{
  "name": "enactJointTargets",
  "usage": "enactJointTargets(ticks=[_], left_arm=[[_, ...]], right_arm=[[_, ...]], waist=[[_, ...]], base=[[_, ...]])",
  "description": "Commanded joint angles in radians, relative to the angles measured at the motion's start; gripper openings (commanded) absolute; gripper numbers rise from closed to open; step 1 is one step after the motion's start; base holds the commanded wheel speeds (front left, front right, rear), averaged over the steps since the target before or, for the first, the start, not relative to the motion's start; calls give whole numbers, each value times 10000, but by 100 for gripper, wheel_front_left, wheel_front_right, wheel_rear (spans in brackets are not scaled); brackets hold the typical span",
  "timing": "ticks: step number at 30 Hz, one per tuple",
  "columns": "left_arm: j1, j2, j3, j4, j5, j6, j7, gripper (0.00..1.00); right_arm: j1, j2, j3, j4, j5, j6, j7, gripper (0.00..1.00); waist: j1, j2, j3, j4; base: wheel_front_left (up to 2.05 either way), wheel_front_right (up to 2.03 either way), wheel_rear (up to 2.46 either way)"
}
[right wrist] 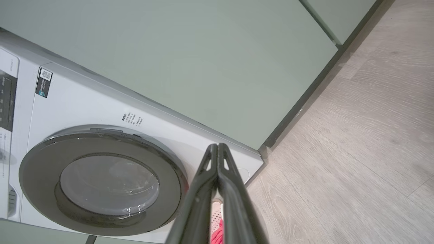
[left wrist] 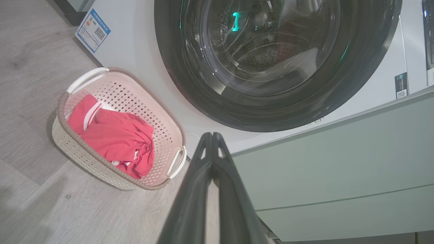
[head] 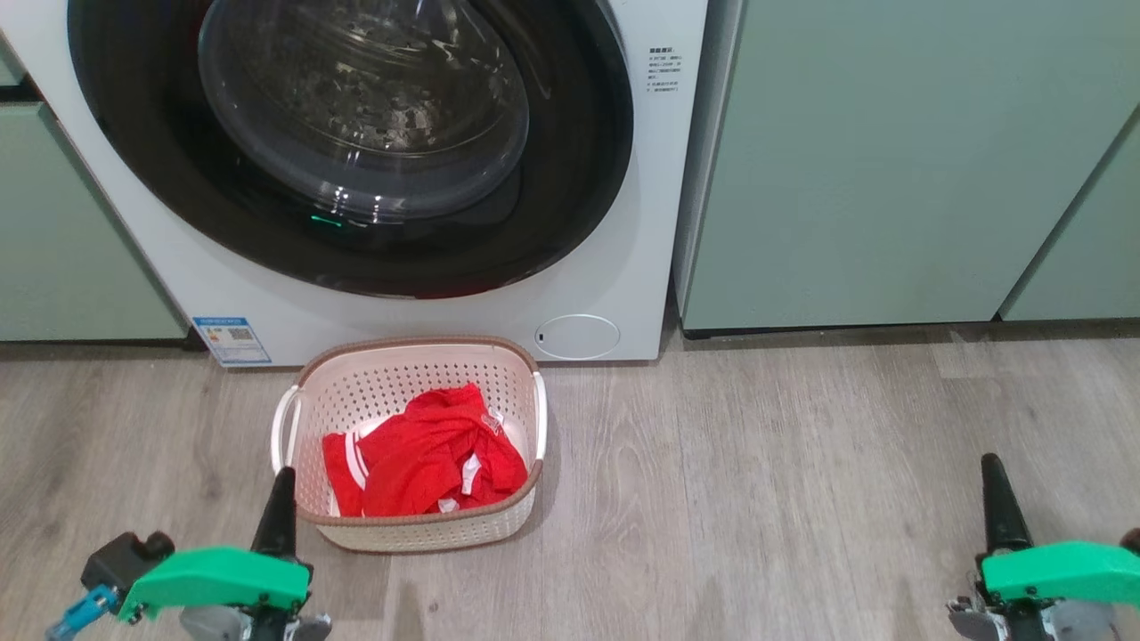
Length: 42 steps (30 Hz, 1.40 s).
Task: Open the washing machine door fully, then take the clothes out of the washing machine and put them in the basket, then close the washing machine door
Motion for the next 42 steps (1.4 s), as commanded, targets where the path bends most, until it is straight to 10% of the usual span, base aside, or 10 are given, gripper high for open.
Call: enactJointTargets(ticks=[1, 42], left_arm=[[-623, 33, 305, -420, -350, -43, 100, 0], [-762, -217, 512, -1488, -4576, -66, 1300, 0]], right_arm=[[-489, -10, 64, -436, 366, -5, 95, 0], [-659, 134, -382, -1091, 4711, -7, 1301, 0]], waist=[[0, 0, 17, 3], [0, 0, 337, 56]], base=[[0, 0, 0], [0, 0, 0]])
